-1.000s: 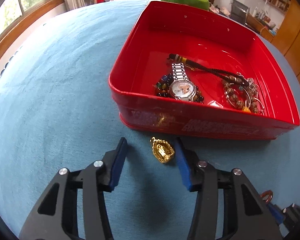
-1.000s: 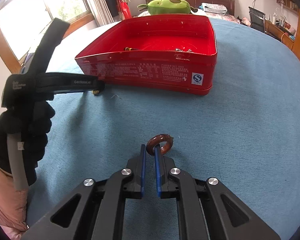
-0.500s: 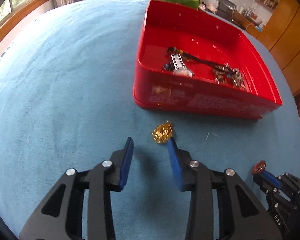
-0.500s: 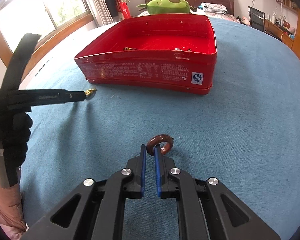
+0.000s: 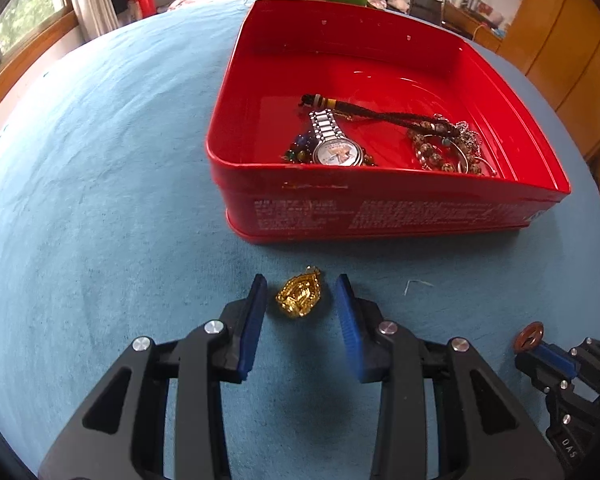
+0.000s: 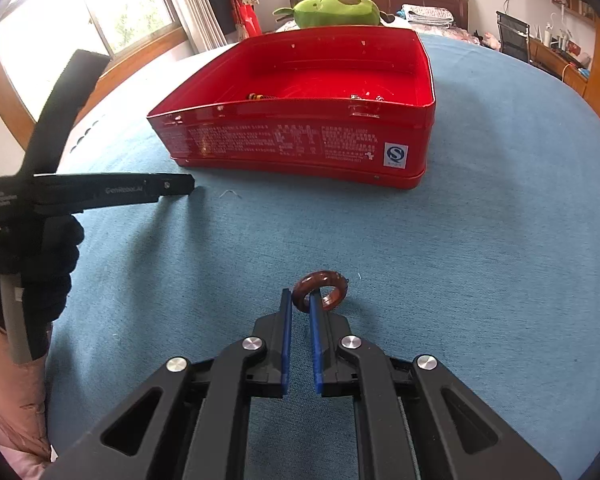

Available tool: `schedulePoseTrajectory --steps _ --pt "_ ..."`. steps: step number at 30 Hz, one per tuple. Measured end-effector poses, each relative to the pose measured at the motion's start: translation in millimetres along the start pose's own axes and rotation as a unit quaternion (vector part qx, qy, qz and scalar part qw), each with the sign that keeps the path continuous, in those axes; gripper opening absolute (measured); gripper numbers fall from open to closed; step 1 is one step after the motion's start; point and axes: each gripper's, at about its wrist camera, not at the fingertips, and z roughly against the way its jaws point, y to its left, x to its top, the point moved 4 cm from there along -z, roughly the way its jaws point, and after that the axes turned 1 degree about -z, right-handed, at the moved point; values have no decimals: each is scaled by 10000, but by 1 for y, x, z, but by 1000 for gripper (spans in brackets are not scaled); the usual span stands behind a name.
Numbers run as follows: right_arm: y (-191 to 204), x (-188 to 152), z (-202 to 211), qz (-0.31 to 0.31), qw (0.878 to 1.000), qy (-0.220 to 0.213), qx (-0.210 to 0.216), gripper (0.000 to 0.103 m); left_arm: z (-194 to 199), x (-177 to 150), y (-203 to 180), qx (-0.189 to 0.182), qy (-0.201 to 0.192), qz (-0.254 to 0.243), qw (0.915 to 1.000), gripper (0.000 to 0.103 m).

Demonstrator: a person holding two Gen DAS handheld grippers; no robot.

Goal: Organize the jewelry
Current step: 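Lower the left tool onto the gold pendant beside the box while the right tool holds the ring, then grasp the gold pendant with the left tool while the right tool holds the brown ring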

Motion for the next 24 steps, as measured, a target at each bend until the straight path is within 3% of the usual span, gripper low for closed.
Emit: schedulePoseTrajectory --steps 3,12,24 --pt "-1 0 -1 -7 10000 4 10 9 -2 2 -3 1 2 -68 10000 21" --pt "-1 -1 1 0 10000 -16 17 9 3 -10 -12 -75 -22 -87 9999 21" --pt "7 -6 3 142 9999 -29 4 8 37 -52 -11 -178 -163 -35 9997 21"
